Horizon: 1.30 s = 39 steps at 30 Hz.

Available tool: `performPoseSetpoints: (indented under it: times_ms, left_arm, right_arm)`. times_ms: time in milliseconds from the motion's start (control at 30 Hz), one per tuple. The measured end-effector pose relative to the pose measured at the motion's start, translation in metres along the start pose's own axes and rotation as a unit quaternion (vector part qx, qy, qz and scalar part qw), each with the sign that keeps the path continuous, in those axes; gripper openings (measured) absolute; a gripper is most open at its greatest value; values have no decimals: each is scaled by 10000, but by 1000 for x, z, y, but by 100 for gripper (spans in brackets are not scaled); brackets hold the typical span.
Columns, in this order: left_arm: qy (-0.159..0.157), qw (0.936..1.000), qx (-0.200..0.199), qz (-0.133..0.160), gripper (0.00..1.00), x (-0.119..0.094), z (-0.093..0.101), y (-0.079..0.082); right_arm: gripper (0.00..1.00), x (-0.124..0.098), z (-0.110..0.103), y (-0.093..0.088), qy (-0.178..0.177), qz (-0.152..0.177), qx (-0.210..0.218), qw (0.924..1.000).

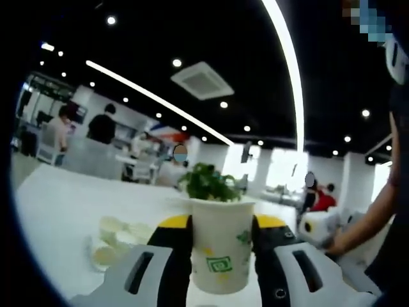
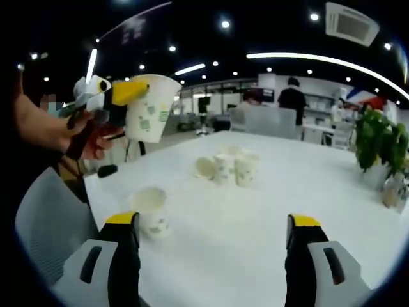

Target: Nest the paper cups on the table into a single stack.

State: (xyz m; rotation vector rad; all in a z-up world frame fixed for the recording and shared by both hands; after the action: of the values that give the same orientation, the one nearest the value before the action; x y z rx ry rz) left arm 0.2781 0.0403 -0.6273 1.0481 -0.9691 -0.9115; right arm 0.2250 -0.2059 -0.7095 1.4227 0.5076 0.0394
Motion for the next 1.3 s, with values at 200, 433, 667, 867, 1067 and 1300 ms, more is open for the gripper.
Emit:
performPoseSetpoints:
  times_ms: [200,433,667,867,1067,1300]
  left_arm:
    - [-38,9999,61,-98,34,0,5,-4]
    - [210,9997,-13,94,34,-9,1,-12]
    - [293,9995,-15,-117,33,-11,0,-30]
    - [381,9987,-89,-316,33,-13,-4,-45]
    - [429,9977,-119,-518,32,-17,-8,-58]
    - [447,9961,-232,-728,33,-22,-11,-74]
  right_arm:
    - [94,0,0,0,5,-6,-5,10000]
    - [93,0,0,0,23,-20,-11,10000]
    - [93,-1,0,-1,25,-27,-2,10000]
    - [93,-1,0,-2,30,-36,-4,10000]
    - [93,-1,-1,-2,32,-47,-2,10000]
    - [93,0,0,-3,12,-47,24,10000]
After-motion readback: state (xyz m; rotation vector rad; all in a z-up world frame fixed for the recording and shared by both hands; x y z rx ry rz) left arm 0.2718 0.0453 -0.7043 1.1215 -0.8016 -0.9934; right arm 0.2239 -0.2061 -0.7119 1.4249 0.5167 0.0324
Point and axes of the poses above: the point that each gripper's makers call its tool centre point, and the gripper's own axes: x roughly forward along the fingers, z roughly to its right, y roughly out of its top, the point moved 10 cm from there along -x, roughly backward along the fingers, and after that the axes turned 14 degrees about -y, right-handed, at the moved point
